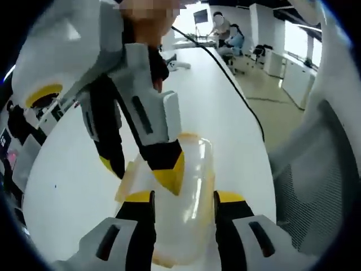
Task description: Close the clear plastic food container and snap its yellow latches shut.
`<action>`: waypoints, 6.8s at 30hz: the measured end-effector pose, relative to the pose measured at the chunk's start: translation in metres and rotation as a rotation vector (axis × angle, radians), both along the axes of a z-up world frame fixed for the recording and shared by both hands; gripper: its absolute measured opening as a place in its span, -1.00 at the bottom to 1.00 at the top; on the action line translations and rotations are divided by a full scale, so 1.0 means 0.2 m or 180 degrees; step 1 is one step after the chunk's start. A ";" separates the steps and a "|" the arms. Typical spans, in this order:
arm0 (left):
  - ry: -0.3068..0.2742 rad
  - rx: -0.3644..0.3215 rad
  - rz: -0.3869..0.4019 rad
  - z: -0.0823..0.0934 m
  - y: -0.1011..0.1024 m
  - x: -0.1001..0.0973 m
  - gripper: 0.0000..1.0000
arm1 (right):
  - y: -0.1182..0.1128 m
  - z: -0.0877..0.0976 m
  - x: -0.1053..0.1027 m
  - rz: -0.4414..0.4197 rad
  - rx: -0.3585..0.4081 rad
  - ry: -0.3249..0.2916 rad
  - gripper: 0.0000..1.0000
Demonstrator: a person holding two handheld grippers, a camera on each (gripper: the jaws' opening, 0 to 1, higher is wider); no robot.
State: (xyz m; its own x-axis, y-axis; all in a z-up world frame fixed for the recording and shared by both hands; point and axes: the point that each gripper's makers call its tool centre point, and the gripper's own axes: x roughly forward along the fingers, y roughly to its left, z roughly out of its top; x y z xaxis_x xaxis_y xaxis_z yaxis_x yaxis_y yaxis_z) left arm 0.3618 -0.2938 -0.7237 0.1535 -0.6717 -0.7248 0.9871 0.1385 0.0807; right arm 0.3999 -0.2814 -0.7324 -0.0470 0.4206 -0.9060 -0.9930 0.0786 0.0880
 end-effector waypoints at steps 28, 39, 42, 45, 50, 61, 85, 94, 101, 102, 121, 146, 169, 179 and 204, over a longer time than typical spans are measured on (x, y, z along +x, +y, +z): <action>0.0094 -0.0525 0.0462 0.10 0.23 0.11 0.98 | -0.16 0.15 -0.06 -0.0753 0.1203 -0.0541 0.98; 0.0087 -0.0476 0.0377 0.06 0.28 0.12 0.85 | -0.26 0.04 -0.12 -0.0777 0.1155 -0.0623 0.93; 0.0040 -0.0396 0.0294 0.04 0.29 0.12 0.83 | -0.28 0.00 -0.13 -0.0793 0.1106 -0.0598 0.90; 0.0090 -0.0341 0.0312 0.02 0.30 0.12 0.81 | -0.28 -0.01 -0.13 -0.0795 0.1094 -0.0592 0.87; -0.0001 -0.0201 0.0155 0.01 0.28 0.12 0.72 | -0.25 0.00 -0.13 -0.0595 0.0993 -0.0687 0.79; -0.0008 0.0102 -0.0182 -0.04 0.22 0.12 0.60 | -0.19 -0.05 -0.13 -0.0055 0.0581 -0.0598 0.74; -0.0063 0.0443 -0.0441 -0.10 0.23 0.12 0.42 | -0.14 -0.11 -0.11 0.0135 0.0248 -0.0577 0.50; -0.0072 0.0479 -0.0440 -0.11 0.36 0.09 0.42 | -0.01 -0.11 -0.14 0.0116 0.0271 -0.0586 0.50; -0.0069 0.0511 -0.0388 -0.11 0.50 0.06 0.42 | 0.14 -0.12 -0.16 0.0185 0.0250 -0.0581 0.50; -0.0069 0.0517 -0.0382 -0.11 0.53 0.06 0.42 | 0.16 -0.12 -0.16 0.0190 0.0244 -0.0581 0.50; -0.0065 0.0543 -0.0407 -0.11 0.93 0.07 0.43 | 0.56 -0.12 -0.17 0.0183 0.0198 -0.0576 0.51; -0.0022 0.0589 -0.0499 -0.12 0.97 0.40 0.45 | 0.60 -0.12 0.17 0.0200 0.0140 -0.0575 0.52; 0.0002 0.0597 -0.0457 -0.11 0.92 0.59 0.46 | 0.55 -0.14 0.37 0.0250 -0.0004 -0.0652 0.56; 0.0296 0.0329 -0.0244 -0.04 0.87 0.53 0.99 | 0.52 -0.10 0.34 0.0072 0.0010 -0.0583 0.98; 0.0159 0.0318 0.0011 0.04 0.93 0.42 0.99 | 0.55 0.03 0.25 -0.0347 0.0212 -0.0536 0.98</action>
State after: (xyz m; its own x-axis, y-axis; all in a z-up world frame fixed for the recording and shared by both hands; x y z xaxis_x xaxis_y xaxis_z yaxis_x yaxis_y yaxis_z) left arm 0.4461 -0.1076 -0.7163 0.1176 -0.5952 -0.7949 0.9898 0.1354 0.0451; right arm 0.4498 -0.1723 -0.7268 0.1519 0.4742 -0.8672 -0.9801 0.1858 -0.0700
